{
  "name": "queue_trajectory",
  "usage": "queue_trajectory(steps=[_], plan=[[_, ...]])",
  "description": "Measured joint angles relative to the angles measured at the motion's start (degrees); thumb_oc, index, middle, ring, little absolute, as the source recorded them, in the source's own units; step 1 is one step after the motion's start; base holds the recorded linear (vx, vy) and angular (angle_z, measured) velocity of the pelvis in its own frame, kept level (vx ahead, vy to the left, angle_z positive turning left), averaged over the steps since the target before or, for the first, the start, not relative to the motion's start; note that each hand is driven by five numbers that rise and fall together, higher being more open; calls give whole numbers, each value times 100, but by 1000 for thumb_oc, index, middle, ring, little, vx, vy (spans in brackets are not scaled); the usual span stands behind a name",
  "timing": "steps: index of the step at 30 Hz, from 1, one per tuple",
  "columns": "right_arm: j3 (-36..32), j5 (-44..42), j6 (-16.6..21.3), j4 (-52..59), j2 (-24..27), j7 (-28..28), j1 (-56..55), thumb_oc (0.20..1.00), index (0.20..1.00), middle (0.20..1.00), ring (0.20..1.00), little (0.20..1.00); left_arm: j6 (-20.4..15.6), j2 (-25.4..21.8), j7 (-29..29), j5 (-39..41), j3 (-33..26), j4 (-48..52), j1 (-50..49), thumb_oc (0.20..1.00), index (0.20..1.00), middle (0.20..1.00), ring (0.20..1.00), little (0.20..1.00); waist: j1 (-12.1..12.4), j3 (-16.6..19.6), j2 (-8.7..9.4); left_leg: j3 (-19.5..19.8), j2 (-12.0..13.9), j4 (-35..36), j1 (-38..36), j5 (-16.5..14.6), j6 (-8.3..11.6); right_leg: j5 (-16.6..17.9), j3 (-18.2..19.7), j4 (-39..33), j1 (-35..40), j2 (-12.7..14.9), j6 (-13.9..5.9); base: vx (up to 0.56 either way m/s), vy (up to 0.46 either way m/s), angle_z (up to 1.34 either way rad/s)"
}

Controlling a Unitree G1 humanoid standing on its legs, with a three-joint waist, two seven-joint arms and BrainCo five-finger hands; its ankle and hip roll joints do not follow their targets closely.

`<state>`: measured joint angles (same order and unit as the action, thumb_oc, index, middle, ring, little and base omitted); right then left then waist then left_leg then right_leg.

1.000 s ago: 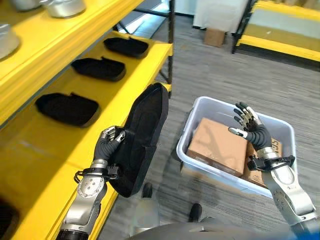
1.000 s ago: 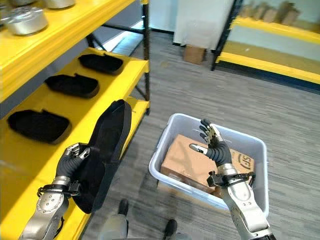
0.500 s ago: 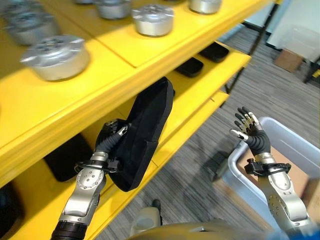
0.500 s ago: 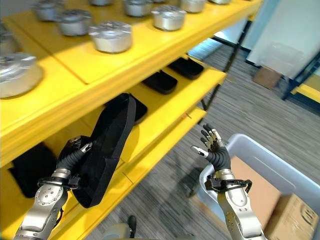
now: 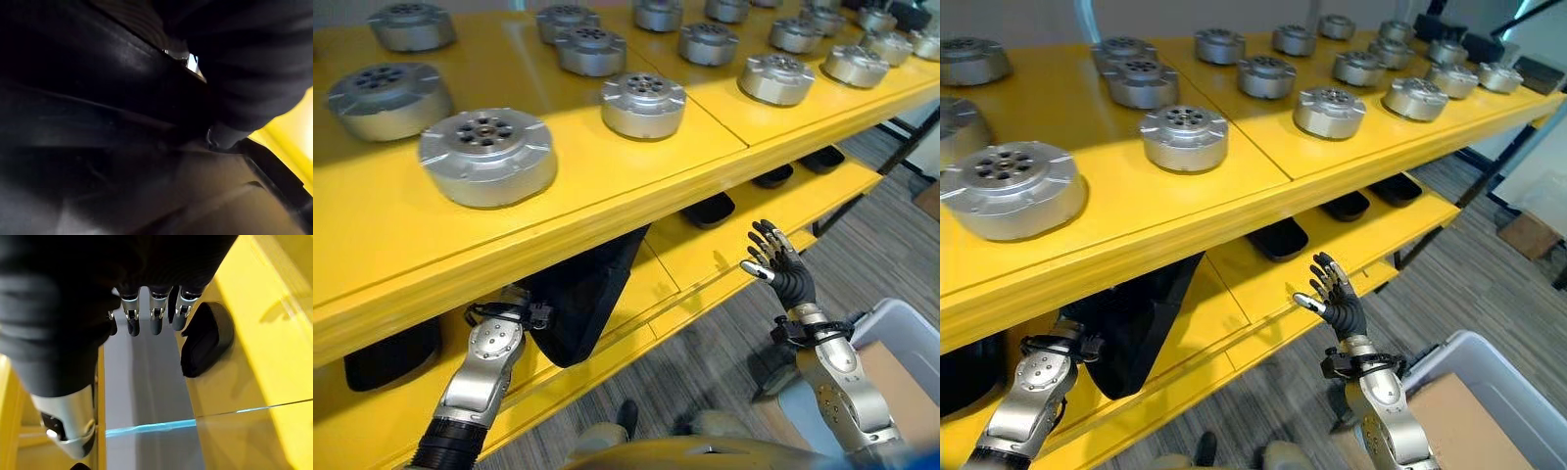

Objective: Move parts from the plastic box to the shelf.

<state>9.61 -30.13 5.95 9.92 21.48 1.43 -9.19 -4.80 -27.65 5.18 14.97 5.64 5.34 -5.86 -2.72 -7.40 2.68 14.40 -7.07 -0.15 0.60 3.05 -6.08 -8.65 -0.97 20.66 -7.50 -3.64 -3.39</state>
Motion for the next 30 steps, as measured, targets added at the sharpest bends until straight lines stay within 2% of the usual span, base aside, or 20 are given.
queue_trajectory(steps=[1, 2, 4, 8, 10, 11, 13, 14, 15, 16, 17, 19, 20, 21, 22, 24, 25, 26, 27, 30], plan=[[3, -1, 1, 7, -4, -27, -2, 1000, 1000, 1000, 1000, 1000, -1, 2, -6, 0, 5, 58, -78, 200, 200, 200, 200, 200, 5, 92, 101, -48, -148, 12, 12, 20, 26, 143, 14, -477, 68, 69, 141, -34, -68, 11], [-3, -2, 2, -40, 5, -48, 49, 1000, 1000, 1000, 1000, 1000, 5, 40, 0, -1, -1, 68, -109, 200, 200, 200, 200, 200, 62, 102, 124, -87, -177, 11, 16, 25, 36, 261, -23, -777, 174, 88, 559, -86, -143, 1], [25, -7, -1, -83, 12, -48, 62, 1000, 1000, 1000, 1000, 1000, 3, 88, -14, -9, -20, 105, -206, 200, 200, 200, 200, 200, 105, 49, -66, -74, -68, 43, 58, 65, 157, 586, -131, -1447, 509, 10, 547, -82, -123, 10], [25, -8, 1, -77, 168, -81, 61, 1000, 1000, 1000, 1000, 1000, 2, 227, -22, 15, -116, 224, -353, 200, 200, 200, 200, 200, 287, 18, -37, -119, -62, -20, 61, -37, 258, 968, -158, -2246, 912, -13, 633, -77, -60, 5], [17, -8, 2, -75, 220, -77, 65, 1000, 1000, 1000, 1000, 1000, -2, 233, -30, 17, -124, 245, -377, 200, 200, 200, 200, 200, 343, -26, -11, -113, -107, -148, 119, -91, 401, 1088, -224, -2468, 1074, 3, 676, -106, -5, 24], [-5, -8, 12, -54, 220, -69, 77, 1000, 1000, 1000, 1000, 1000, -10, 245, -34, 19, -120, 247, -354, 200, 200, 200, 200, 200, 297, -86, 14, -121, -154, -378, 241, -244, 668, 1099, -351, -2527, 1114, 58, 671, -166, 29, 33], [-3, -8, 10, -49, 227, -49, 94, 1000, 1000, 1000, 1000, 1000, -6, 247, -28, 28, -116, 254, -370, 200, 200, 200, 200, 200, 255, -165, 17, -333, -138, -525, 290, -440, 725, 1130, -481, -2582, 1192, 126, 713, -209, 51, 48], [13, -6, 10, -7, 201, 16, 141, 1000, 1000, 1000, 1000, 1000, -5, 209, -28, 29, -134, 247, -261, 200, 200, 200, 200, 200, 142, -314, 114, -1283, 152, -1124, 592, -648, 687, 1121, -734, -2580, 1230, 244, 800, -111, 64, 78], [22, -7, 8, 21, 192, 54, 183, 1000, 1000, 1000, 1000, 1000, -9, 216, -17, 31, -136, 247, -185, 200, 200, 200, 200, 200, 87, -378, 224, -1501, 413, -1575, 828, -696, 712, 1099, -895, -2554, 1188, 385, 829, -85, 80, 82], [20, -7, 8, 22, 200, 65, 261, 1000, 1000, 1000, 1000, 1000, -9, 222, -8, 34, -136, 247, -183, 200, 200, 200, 200, 200, 95, -402, 269, -1493, 591, -1793, 874, -750, 805, 1098, -922, -2541, 1203, 465, 833, -71, 104, 53], [-12, -8, 14, 36, 214, 112, 384, 1000, 1000, 1000, 1000, 1000, -7, 227, -11, 34, -125, 243, -184, 200, 200, 200, 200, 200, 71, -417, 262, -1491, 962, -2054, 831, -846, 960, 1106, -1007, -2527, 1205, 562, 820, -79, 157, 34], [-27, -11, 44, 38, 232, 140, 440, 1000, 1000, 1000, 1000, 1000, -9, 254, -2, 35, -105, 230, -140, 200, 200, 200, 200, 200, -31, -413, 186, -1458, 1341, -2023, 671, -881, 1039, 1066, -1166, -2456, 1210, 674, 719, -57, 202, 57], [-39, -19, 74, 39, 244, 167, 442, 1000, 1000, 1000, 1000, 1000, -11, 271, 9, 45, -93, 226, 22, 200, 200, 200, 200, 200, -110, -451, 107, -1530, 1746, -1978, 580, -862, 1132, 998, -1352, -2345, 1185, 736, 676, -20, 193, 76], [-67, -26, 73, 35, 250, 169, 429, 1000, 1000, 1000, 1000, 1000, -11, 284, 12, 75, -75, 217, 127, 200, 200, 200, 200, 200, -136, -478, 70, -1509, 1958, -1926, 498, -815, 1223, 993, -1459, -2289, 1194, 788, 602, -30, 450, 93], [-162, -39, 77, 23, 273, 197, 415, 1000, 1000, 1000, 1000, 1000, -12, 294, 23, 150, -20, 224, 294, 200, 200, 200, 200, 200, -164, -505, -63, -1565, 2396, -1687, 341, -657, 1429, 892, -1617, -2076, 1134, 853, 447, 10, 361, 72], [-301, -97, 75, 14, 404, 281, 348, 1000, 1000, 1000, 1000, 1000, -17, 409, 20, 191, 114, 231, 378, 200, 200, 200, 200, 200, -244, -491, -312, -1503, 2819, -1025, 17, -503, 1571, 690, -1753, -1566, 1025, 1099, 115, -6, 361, 78], [-311, -126, 81, 27, 473, 303, 348, 1000, 1000, 1000, 1000, 1000, -18, 447, 18, 190, 146, 239, 374, 200, 200, 200, 200, 200, -271, -473, -421, -1379, 2814, -797, -110, -286, 1468, 600, -1758, -1361, 951, 1199, -30, -24, 211, 60], [-337, -126, 81, 9, 528, 331, 333, 1000, 1000, 1000, 1000, 1000, -17, 482, 24, 192, 166, 238, 376, 200, 200, 200, 200, 200, -255, -437, -509, -1212, 2652, -554, -273, -736, 1934, 572, -1725, -1157, 864, 1401, -219, 15, 296, 32], [-242, -127, 70, -40, 314, 339, 282, 1000, 1000, 1000, 1000, 1000, -15, 354, 27, 193, 90, 236, 360, 200, 200, 200, 200, 200, -146, -417, -228, -1190, 2281, -605, -219, -819, 1839, 644, -1579, -1168, 805, 1737, -247, 20, 306, 19], [-116, -124, 67, -33, 102, 309, 266, 1000, 1000, 1000, 1000, 1000, 3, 26, 132, 251, 53, 215, 344, 200, 200, 200, 200, 200, 14, -262, 72, -1032, 1733, -1088, 66, -1023, 1492, 1109, -1399, -1269, 937, 2146, -40, 60, 347, 42]])
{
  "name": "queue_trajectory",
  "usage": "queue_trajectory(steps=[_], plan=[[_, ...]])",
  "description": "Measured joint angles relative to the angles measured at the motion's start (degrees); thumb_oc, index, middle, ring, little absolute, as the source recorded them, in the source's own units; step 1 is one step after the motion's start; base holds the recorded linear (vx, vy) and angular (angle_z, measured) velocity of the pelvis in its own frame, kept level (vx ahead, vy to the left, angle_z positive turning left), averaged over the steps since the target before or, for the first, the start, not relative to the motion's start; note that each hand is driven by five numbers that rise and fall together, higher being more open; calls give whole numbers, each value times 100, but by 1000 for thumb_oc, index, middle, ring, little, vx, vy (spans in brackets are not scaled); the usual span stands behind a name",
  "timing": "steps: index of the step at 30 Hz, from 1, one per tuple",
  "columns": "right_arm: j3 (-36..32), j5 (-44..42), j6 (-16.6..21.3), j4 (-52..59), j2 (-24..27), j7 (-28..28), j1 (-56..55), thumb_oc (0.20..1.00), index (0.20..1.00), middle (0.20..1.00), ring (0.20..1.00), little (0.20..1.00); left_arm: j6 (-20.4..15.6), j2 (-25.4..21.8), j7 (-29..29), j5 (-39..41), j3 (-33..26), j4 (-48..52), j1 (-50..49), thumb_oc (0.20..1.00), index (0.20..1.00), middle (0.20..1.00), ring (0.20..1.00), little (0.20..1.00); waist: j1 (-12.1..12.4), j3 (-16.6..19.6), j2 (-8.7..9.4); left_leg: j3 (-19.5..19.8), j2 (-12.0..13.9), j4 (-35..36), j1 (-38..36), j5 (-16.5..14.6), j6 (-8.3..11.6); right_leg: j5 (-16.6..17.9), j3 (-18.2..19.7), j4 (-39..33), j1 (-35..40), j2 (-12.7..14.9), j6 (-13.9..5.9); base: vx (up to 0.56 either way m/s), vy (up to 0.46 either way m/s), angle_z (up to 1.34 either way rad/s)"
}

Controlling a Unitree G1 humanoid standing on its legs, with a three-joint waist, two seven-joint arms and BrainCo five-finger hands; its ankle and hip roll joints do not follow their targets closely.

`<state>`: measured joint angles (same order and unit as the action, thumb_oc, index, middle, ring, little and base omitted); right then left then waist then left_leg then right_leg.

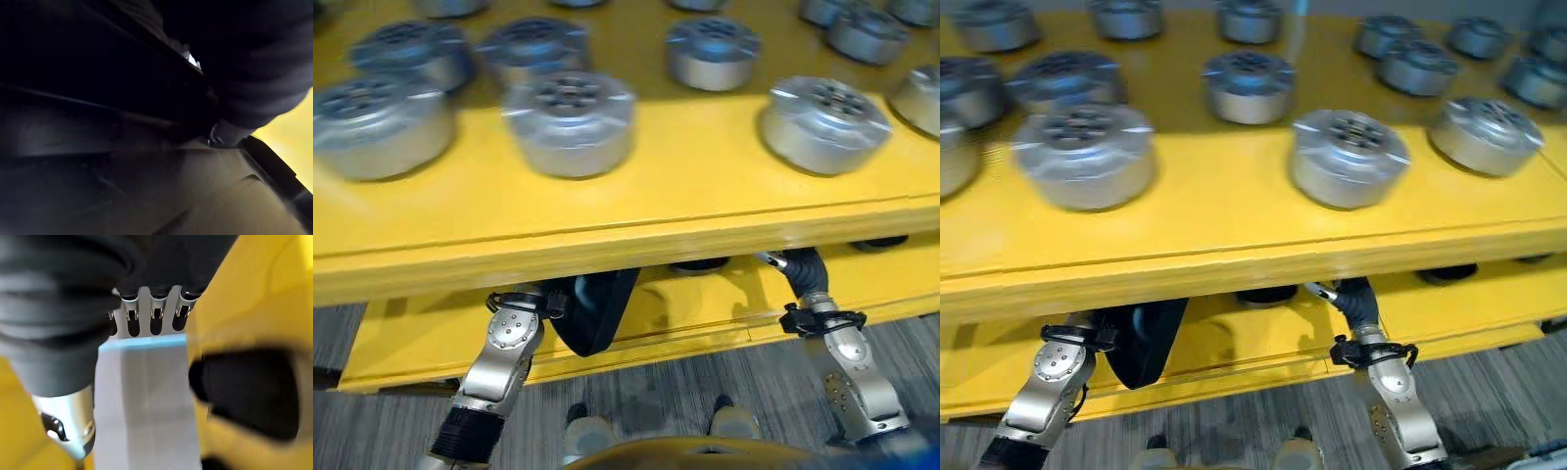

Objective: Move parts from the plastic box to the shelf.

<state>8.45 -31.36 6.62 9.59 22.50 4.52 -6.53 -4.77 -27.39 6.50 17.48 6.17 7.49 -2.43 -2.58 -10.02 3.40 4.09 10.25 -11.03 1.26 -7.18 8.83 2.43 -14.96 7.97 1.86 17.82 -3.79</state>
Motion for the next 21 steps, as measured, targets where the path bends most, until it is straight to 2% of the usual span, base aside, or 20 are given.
queue_trajectory(steps=[1, 2, 4, 7, 8, 9, 10, 12, 13, 15, 16, 17, 18, 19, 20, 21], plan=[[-24, 2, 5, 6, -5, -2, 16, 1000, 1000, 1000, 1000, 1000, -8, -129, 2, 6, -43, 6, -40, 200, 200, 200, 200, 200, 68, 31, 9, 80, -74, -59, -20, -58, -60, 154, 3, 76, 43, 64, 12, 51, 465, 54], [-131, 7, 9, -1, -105, -16, -25, 1000, 1000, 1000, 1000, 1000, -10, -218, -3, 5, -58, 11, -49, 200, 200, 200, 200, 200, 167, 93, 85, 71, -156, -270, 52, -157, -140, 280, 12, 23, 107, 120, -82, 51, 470, 21], [-350, 18, 17, -78, -264, 25, -12, 1000, 1000, 1000, 1000, 1000, -61, -290, -2, -1, -86, -5, -75, 200, 200, 200, 200, 200, 261, 179, 98, 113, -317, -832, 434, -473, -235, 267, -15, -48, 114, 271, -76, 18, 339, 9], [-292, 76, 12, -105, -294, 51, 18, 1000, 1000, 1000, 1000, 1000, -83, -283, -13, -17, -92, -48, -66, 200, 200, 200, 200, 200, 199, 229, 146, 177, -708, -1445, 949, -689, -454, 305, 0, -208, 50, 619, -18, 0, 318, 20], [-261, 84, 8, -103, -297, 53, 11, 1000, 1000, 1000, 1000, 1000, -83, -282, -9, -18, -92, -51, -77, 200, 200, 200, 200, 200, 209, 231, 156, 147, -802, -1499, 1002, -700, -469, 345, -7, -223, 48, 646, 26, -13, 273, 33], [-213, 126, 8, -97, -308, 54, -13, 1000, 1000, 1000, 1000, 1000, -83, -283, -17, -23, -65, -49, -72, 200, 200, 200, 200, 200, 147, 236, 145, 221, -920, -1713, 1199, -748, -538, 521, 8, -239, 22, 709, 171, 10, 309, 26], [-171, 126, 9, -97, -356, 61, -11, 1000, 1000, 1000, 1000, 1000, -84, -284, -20, -33, -58, -54, -82, 200, 200, 200, 200, 200, 163, 264, 158, 215, -950, -1737, 1310, -731, -612, 785, 54, -249, -105, 795, 110, 13, 222, 21], [-113, 128, 11, -91, -433, 72, 0, 1000, 1000, 1000, 1000, 1000, -86, -304, -10, -66, -57, -70, -61, 200, 200, 200, 200, 200, 200, 286, 192, 134, -1058, -1781, 1422, -707, -696, 975, 50, -272, -190, 880, 276, 5, 310, 2], [-63, 129, 10, -90, -568, 80, 18, 1000, 1000, 1000, 1000, 1000, -86, -302, 8, -77, -56, -95, -68, 200, 200, 200, 200, 200, 249, 320, 229, -23, -1145, -1752, 1501, -631, -802, 1463, 73, -252, -400, 967, 407, -6, 302, -6], [22, 129, 14, -90, -644, 108, 52, 1000, 1000, 1000, 1000, 1000, -88, -309, 14, -79, -64, -105, -64, 200, 200, 200, 200, 200, 261, 330, 204, -84, -1187, -1701, 1537, -546, -937, 2090, 62, -252, -639, 1014, 386, -6, 260, -20], [171, 129, 7, -123, -634, 98, 86, 1000, 1000, 1000, 1000, 1000, -89, -314, 20, -84, -82, -122, -87, 200, 200, 200, 200, 200, 281, 297, 122, -180, -1120, -1571, 1532, -438, -1032, 2115, 38, -81, -791, 995, 269, 13, 310, -38], [290, 129, 0, -188, -585, 76, 143, 1000, 1000, 1000, 1000, 1000, -89, -260, 25, -126, -92, -154, -90, 200, 200, 200, 200, 200, 324, 276, 116, -245, -1070, -1408, 1440, -354, -1164, 1968, -44, 287, -899, 834, 182, 46, 285, -40], [352, 129, -1, -225, -570, 73, 173, 1000, 1000, 1000, 1000, 1000, -91, -241, 25, -128, -95, -183, -117, 200, 200, 200, 200, 200, 357, 228, -2, -241, -980, -1285, 1353, -294, -1147, 1589, 50, 512, -953, 742, 14, 25, 116, -36], [362, 126, -4, -243, -562, 20, 191, 1000, 1000, 1000, 1000, 1000, -87, -217, 24, -127, -103, -202, -145, 200, 200, 200, 200, 200, 332, 202, -54, -271, -870, -945, 1132, -112, -1208, 549, 224, 1024, -1057, 238, -192, 44, 97, -35], [370, 126, 0, -254, -564, 2, 219, 1000, 1000, 1000, 1000, 1000, -89, -256, 24, -125, -141, -201, -203, 200, 200, 200, 200, 200, 374, 195, -75, -314, -794, -618, 972, 79, -1160, 107, 387, 1194, -1070, -96, -230, 53, 97, -25], [325, 122, 8, -206, -524, -9, 225, 1000, 1000, 1000, 1000, 1000, -91, -290, 20, -126, -180, -199, -228, 200, 200, 200, 200, 200, 311, 227, -24, -391, -857, -303, 882, 245, -1173, -129, 244, 1200, -990, -350, -203, 99, 87, -43]])
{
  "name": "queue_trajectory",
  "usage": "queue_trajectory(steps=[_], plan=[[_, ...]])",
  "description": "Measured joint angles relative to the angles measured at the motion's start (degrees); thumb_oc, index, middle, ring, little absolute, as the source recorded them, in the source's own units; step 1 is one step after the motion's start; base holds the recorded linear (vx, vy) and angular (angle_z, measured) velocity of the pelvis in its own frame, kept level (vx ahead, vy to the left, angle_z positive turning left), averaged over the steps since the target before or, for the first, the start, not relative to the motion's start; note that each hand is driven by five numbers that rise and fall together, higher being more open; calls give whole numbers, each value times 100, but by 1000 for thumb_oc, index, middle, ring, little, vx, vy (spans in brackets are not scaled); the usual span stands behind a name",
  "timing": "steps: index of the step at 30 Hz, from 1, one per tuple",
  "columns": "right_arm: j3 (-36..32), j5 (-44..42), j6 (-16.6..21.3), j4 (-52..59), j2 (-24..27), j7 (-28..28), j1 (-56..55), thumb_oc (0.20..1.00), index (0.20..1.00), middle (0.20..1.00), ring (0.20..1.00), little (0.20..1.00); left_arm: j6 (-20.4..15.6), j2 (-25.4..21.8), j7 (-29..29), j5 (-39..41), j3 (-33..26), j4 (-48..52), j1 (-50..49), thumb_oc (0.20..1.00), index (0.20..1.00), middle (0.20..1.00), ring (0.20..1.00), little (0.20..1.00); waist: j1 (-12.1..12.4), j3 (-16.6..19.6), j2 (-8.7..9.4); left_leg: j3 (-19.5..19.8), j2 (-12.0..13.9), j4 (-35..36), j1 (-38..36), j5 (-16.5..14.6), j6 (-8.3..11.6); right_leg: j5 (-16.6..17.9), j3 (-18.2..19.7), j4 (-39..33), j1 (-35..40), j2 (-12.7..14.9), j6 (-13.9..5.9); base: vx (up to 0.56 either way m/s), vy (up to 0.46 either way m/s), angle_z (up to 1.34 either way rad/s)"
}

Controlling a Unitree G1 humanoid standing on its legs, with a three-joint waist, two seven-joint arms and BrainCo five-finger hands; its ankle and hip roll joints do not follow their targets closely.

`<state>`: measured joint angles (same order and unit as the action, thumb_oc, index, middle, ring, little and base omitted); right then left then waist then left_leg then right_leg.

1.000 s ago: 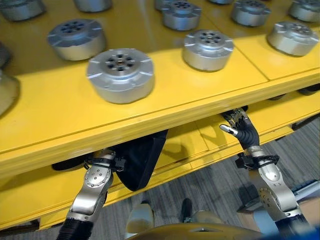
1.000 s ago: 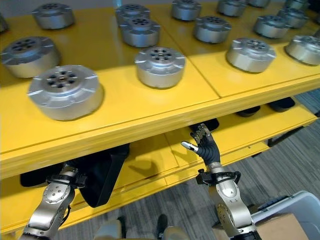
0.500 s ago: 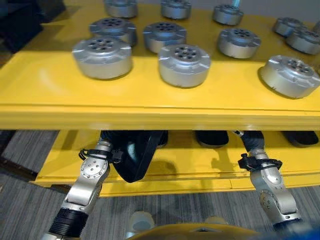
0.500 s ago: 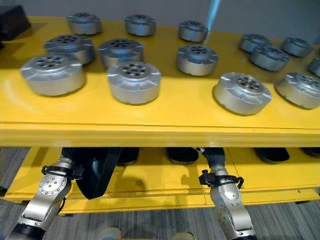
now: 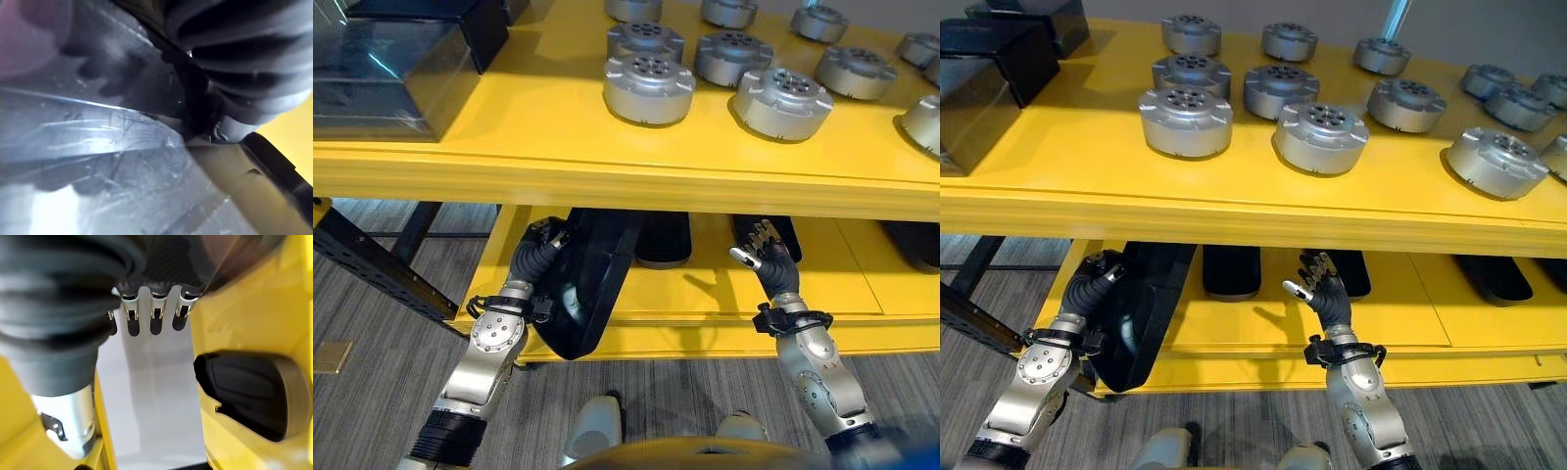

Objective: Move parts from the plastic box to the shelf.

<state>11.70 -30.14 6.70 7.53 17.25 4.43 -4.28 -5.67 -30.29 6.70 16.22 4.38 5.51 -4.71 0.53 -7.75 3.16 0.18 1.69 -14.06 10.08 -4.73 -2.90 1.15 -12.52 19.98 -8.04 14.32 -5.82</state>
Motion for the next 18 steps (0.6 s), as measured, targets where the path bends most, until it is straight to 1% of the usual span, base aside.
queue_trajectory(steps=[1, 2, 3, 4, 5, 6, 7, 9, 10, 12, 13, 14, 15, 16, 17, 18], plan=[[60, -6, -8, 0, 145, -46, 75, 1000, 1000, 1000, 1000, 1000, 4, 58, 4, 2, -115, 7, -161, 200, 200, 200, 200, 200, 20, 5, 2, -106, 40, 446, -213, 226, -9, -582, -34, -18, 91, -721, 144, 78, 35, -39], [38, -8, -3, 40, 257, -84, 82, 1000, 1000, 1000, 1000, 1000, 16, 87, -7, 4, -112, 13, -251, 200, 200, 200, 200, 200, -15, 60, 94, -172, -33, 632, -286, 357, 65, -716, -87, -590, 346, -949, 339, 68, -51, -48], [32, -10, -8, -2, 312, -94, 111, 1000, 1000, 1000, 1000, 1000, 36, 211, -9, 2, -114, 10, -319, 200, 200, 200, 200, 200, -49, 58, 34, -186, -55, 695, -317, 399, 112, -676, -42, -1021, 559, -993, 368, 125, -119, -29], [37, -12, -10, -9, 386, -96, 105, 1000, 1000, 1000, 1000, 1000, 39, 285, -24, 0, -98, 101, -437, 200, 200, 200, 200, 200, -118, 82, -48, -164, -7, 870, -382, 497, 209, -505, 99, -1401, 677, -1134, 394, 122, -116, -22], [17, -12, -8, -5, 415, -97, 33, 1000, 1000, 1000, 1000, 1000, 39, 342, -32, 0, -99, 108, -449, 200, 200, 200, 200, 200, -120, 96, -57, -161, 17, 1102, -535, 613, 278, -358, 168, -1731, 860, -1226, 410, 148, -130, -19], [14, -12, -8, -6, 423, -92, -12, 1000, 1000, 1000, 1000, 1000, 39, 379, -23, 2, -102, 108, -446, 200, 200, 200, 200, 200, -119, 111, -46, -174, 12, 1194, -611, 685, 296, -251, 221, -1870, 952, -1265, 396, 54, -48, -19], [18, -12, -8, 1, 451, -112, -26, 1000, 1000, 1000, 1000, 1000, 38, 430, -21, 6, -112, 147, -466, 200, 200, 200, 200, 200, -132, 119, -36, -216, 77, 1359, -733, 748, 343, -173, 227, -2122, 1067, -1315, 439, 94, -80, -17], [-8, -12, -5, 27, 546, -129, -32, 1000, 1000, 1000, 1000, 1000, 31, 515, -32, 6, -109, 268, -508, 200, 200, 200, 200, 200, -117, 142, -53, -287, 90, 1553, -812, 803, 385, 21, 262, -2518, 1233, -1367, 453, 91, -139, -14], [-19, -12, -6, 24, 580, -157, -92, 1000, 1000, 1000, 1000, 1000, 31, 518, -50, 7, -97, 268, -507, 200, 200, 200, 200, 200, -139, 134, -64, -269, 85, 1486, -782, 839, 377, 24, 259, -2540, 1260, -1409, 469, 19, -135, 4], [-35, -14, -10, 29, 602, -165, -242, 1000, 1000, 1000, 1000, 1000, 30, 522, -44, 12, -100, 267, -520, 200, 200, 200, 200, 200, -90, 126, -57, -250, 55, 1209, -655, 752, 420, 48, 248, -2531, 1270, -1416, 532, -60, -57, 20], [-72, -24, -8, 31, 660, -181, -248, 1000, 1000, 1000, 1000, 1000, 30, 533, -37, 18, -72, 262, -421, 200, 200, 200, 200, 200, -108, 31, -55, -179, -10, 511, -176, 745, 457, 43, 89, -2530, 1219, -1352, 549, 2, 11, 42], [-99, -24, -8, 42, 717, -188, -220, 1000, 1000, 1000, 1000, 1000, 30, 533, -36, 19, -25, 262, -301, 200, 200, 200, 200, 200, -114, -111, -47, -115, -27, 103, 56, 814, 586, 2, 23, -2492, 1161, -1266, 616, 50, 59, 49], [-103, -24, -14, 45, 773, -200, -231, 1000, 1000, 1000, 1000, 1000, 29, 547, -37, 20, -19, 262, -243, 200, 200, 200, 200, 200, -88, -195, -23, -91, -35, -131, 185, 831, 719, -37, -1, -2445, 1128, -1188, 690, 84, 147, 11], [-110, -23, -18, 55, 777, -211, -217, 1000, 1000, 1000, 1000, 1000, 13, 532, -33, 30, -36, 240, -264, 200, 200, 200, 200, 200, -55, -229, 20, -111, 36, -320, 291, 592, 733, -16, -7, -2401, 1116, -1083, 874, 92, 161, -18], [-152, -22, -11, 113, 743, -201, -250, 1000, 1000, 1000, 1000, 1000, 17, 495, -31, 53, -64, 222, -281, 200, 200, 200, 200, 200, -71, -274, 110, -173, 315, -353, 258, 431, 656, -22, 30, -2354, 1078, -1046, 889, 78, 124, -25], [-192, -22, -11, 133, 752, -198, -263, 1000, 1000, 1000, 1000, 1000, 15, 508, -27, 56, -83, 229, -284, 200, 200, 200, 200, 200, -104, -281, 95, -291, 548, -226, 173, 416, 641, -24, 37, -2305, 1077, -1048, 890, 116, 236, -16]])
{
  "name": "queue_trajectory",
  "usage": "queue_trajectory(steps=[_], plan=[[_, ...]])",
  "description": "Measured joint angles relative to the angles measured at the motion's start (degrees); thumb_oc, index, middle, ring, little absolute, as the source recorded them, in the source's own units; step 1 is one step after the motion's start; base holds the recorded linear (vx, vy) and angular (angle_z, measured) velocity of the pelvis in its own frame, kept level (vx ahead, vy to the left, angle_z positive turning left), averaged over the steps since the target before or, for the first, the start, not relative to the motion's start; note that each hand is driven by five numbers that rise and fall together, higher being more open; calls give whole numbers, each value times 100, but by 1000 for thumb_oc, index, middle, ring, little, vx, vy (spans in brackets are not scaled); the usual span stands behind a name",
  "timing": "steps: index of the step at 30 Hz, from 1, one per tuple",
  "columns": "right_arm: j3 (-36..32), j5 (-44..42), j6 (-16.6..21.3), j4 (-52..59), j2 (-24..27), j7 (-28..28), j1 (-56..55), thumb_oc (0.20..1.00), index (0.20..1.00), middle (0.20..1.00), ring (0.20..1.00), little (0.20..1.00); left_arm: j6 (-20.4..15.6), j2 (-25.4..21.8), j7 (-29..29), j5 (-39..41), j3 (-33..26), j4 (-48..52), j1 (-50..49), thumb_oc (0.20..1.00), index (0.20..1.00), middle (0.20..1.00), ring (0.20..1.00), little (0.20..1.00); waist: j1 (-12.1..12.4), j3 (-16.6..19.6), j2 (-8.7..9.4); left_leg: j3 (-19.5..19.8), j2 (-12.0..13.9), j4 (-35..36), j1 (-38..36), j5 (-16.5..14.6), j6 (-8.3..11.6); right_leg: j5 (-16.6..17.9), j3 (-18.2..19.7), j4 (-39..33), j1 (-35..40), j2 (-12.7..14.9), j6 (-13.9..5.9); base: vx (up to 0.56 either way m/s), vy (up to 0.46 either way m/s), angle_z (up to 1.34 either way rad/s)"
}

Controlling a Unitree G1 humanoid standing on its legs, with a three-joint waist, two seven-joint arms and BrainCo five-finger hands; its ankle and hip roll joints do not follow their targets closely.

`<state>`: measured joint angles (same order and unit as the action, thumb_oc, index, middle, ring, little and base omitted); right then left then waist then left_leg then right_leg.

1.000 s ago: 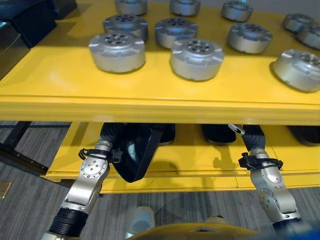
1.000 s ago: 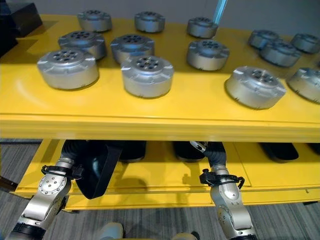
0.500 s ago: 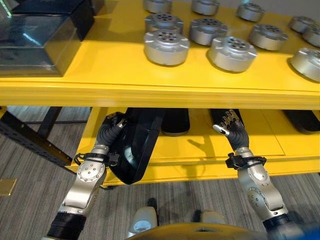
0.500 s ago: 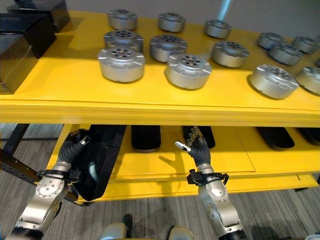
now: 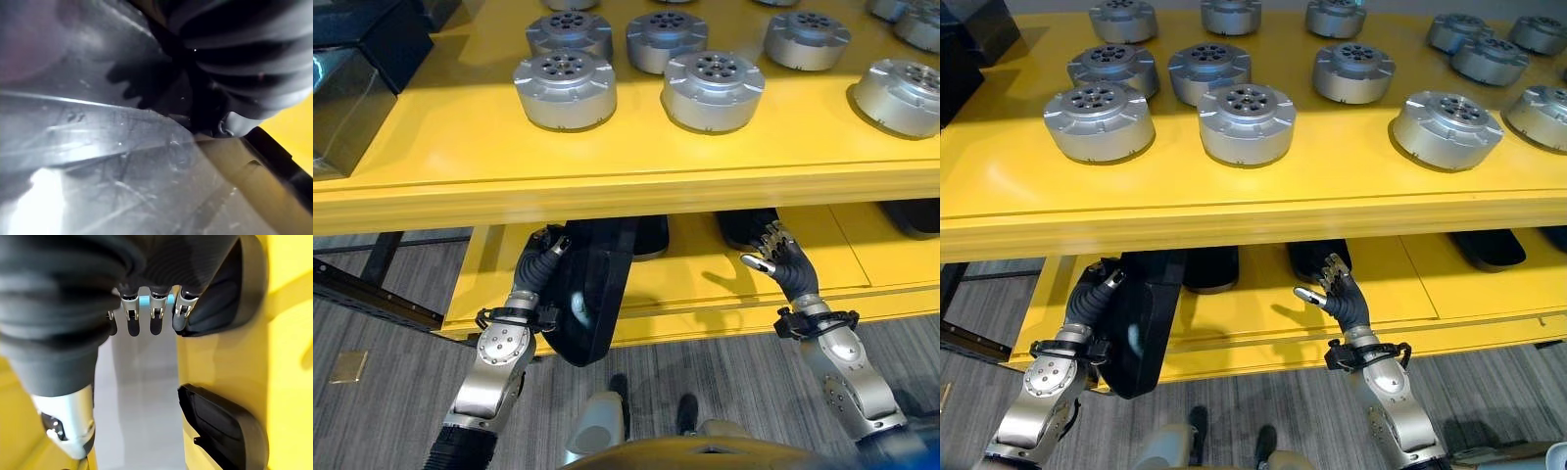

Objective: Move parts from the plastic box to the shelf.

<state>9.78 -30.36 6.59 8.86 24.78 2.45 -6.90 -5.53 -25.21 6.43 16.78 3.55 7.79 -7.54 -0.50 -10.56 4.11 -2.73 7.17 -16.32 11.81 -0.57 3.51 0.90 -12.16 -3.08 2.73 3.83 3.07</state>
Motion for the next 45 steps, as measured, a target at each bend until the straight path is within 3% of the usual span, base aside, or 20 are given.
queue_trajectory(steps=[2, 3, 4, 5, 6, 7, 8, 9, 11, 13, 18, 21, 24, 33, 40, 45], plan=[[-260, 0, 7, -1, 4, 33, -4, 1000, 1000, 1000, 1000, 1000, -5, 14, -2, 1, 22, -17, 61, 200, 200, 200, 200, 200, -227, 6, -105, 115, 846, 643, -388, 184, 352, -59, 44, 107, -30, -59, -127, 102, 271, -2], [-315, 0, 12, -3, 9, 60, -12, 1000, 1000, 1000, 1000, 1000, -6, 14, 2, 1, 32, -17, 80, 200, 200, 200, 200, 200, -281, 16, -147, 87, 1003, 835, -459, 220, 411, -97, 53, 172, -71, -97, -164, 81, 199, 4], [-468, -1, 19, -25, 51, 121, -32, 1000, 1000, 1000, 1000, 1000, -6, 61, 10, 1, 80, -26, 184, 200, 200, 200, 200, 200, -357, -16, -220, 244, 1324, 1239, -689, 296, 489, -175, 60, 390, -177, -129, -176, 55, 169, 0], [-481, 0, 19, -44, 113, 133, -31, 1000, 1000, 1000, 1000, 1000, -6, 78, 10, 1, 105, -24, 197, 200, 200, 200, 200, 200, -351, -22, -251, 274, 1356, 1426, -818, 363, 466, -196, 100, 469, -218, -123, -211, 98, 265, -13], [-489, 0, 20, -52, 161, 147, -30, 1000, 1000, 1000, 1000, 1000, -4, 126, 10, 0, 116, -24, 201, 200, 200, 200, 200, 200, -356, -22, -365, 369, 1348, 1680, -1040, 441, 510, -166, 186, 526, -242, -131, -385, 92, 243, -41], [-478, 0, 22, -81, 266, 158, 20, 1000, 1000, 1000, 1000, 1000, -5, 159, 16, 2, 114, -22, 188, 200, 200, 200, 200, 200, -306, -23, -524, 635, 1217, 1781, -1313, 590, 433, -148, 266, 602, -275, -183, -507, 123, 255, -26], [-486, 5, 24, -90, 226, 146, -7, 1000, 1000, 1000, 1000, 1000, -2, 179, 14, 2, 107, -32, 234, 200, 200, 200, 200, 200, -381, -14, -625, 389, 1218, 1798, -1338, 228, 759, -123, 261, 565, -230, -140, -655, 121, 241, -17], [-457, 8, 19, -101, 105, 146, -44, 1000, 1000, 1000, 1000, 1000, -3, 172, 15, 3, 78, -31, 268, 200, 200, 200, 200, 200, -346, -11, -530, 325, 1101, 1824, -1361, 217, 864, -82, 292, 542, -230, 9, -747, 131, 239, -2], [-253, 7, 10, -103, -191, 91, -87, 1000, 1000, 1000, 1000, 1000, -3, 24, 20, 12, 48, -27, 278, 200, 200, 200, 200, 200, -287, 53, -216, 244, 630, 1785, -1380, 164, 683, 34, 373, 446, -181, 431, -845, 134, 299, -1], [-226, 7, 10, -103, -429, 43, -126, 1000, 1000, 1000, 1000, 1000, -3, -145, 17, 10, 53, -27, 337, 200, 200, 200, 200, 200, -222, 144, -60, 221, 341, 1634, -1381, 58, 506, 72, 363, 378, -50, 719, -895, 65, 193, 18], [-234, 12, 9, -104, -450, 35, -204, 1000, 1000, 1000, 1000, 1000, -41, -292, 60, 7, 92, -30, 440, 200, 200, 200, 200, 200, -177, 209, -2, 293, 96, 1518, -1342, -5, 417, 104, 349, 310, 58, 921, -973, 58, 193, 12], [-239, 12, 2, -105, -375, 8, -235, 1000, 1000, 1000, 1000, 1000, -43, -217, 121, -2, 258, -32, 793, 200, 200, 200, 200, 200, -229, 209, -52, 344, 107, 1405, -1206, -15, 432, 183, 327, 198, 86, 912, -1168, 21, 103, 4], [-244, 13, -4, -95, -376, 11, -284, 1000, 1000, 1000, 1000, 1000, -40, -162, 261, -55, 310, -156, 903, 200, 200, 200, 200, 200, -355, 286, -44, 386, 101, 1401, -1115, 1, 422, 218, 274, 103, 75, 908, -1159, -10, 68, 5], [-74, 20, -68, -95, -376, 62, -390, 1000, 1000, 1000, 1000, 1000, -37, 8, 756, -190, 314, -534, 1188, 200, 200, 200, 200, 200, -300, 415, 199, 447, 84, 1277, -969, 63, 435, 277, 236, 215, -68, 909, -1187, -101, 2, 3], [268, 9, -62, -131, -293, 139, 293, 1000, 1000, 1000, 1000, 1000, -34, 137, 1430, -233, 299, -1608, 2674, 200, 200, 200, 200, 200, -317, -173, 268, 679, 115, -274, 306, -422, 374, -101, 362, 1474, -1154, 992, -1167, -213, -17, 4], [416, -106, -60, -90, -131, 229, 537, 1000, 1000, 1000, 1000, 1000, -36, 174, 2006, -236, 103, -1917, 3328, 200, 200, 200, 200, 200, -325, -398, 300, 812, 126, -904, 1354, -433, 330, -188, 414, 2219, -2203, 1041, -1167, -160, -36, 9]])
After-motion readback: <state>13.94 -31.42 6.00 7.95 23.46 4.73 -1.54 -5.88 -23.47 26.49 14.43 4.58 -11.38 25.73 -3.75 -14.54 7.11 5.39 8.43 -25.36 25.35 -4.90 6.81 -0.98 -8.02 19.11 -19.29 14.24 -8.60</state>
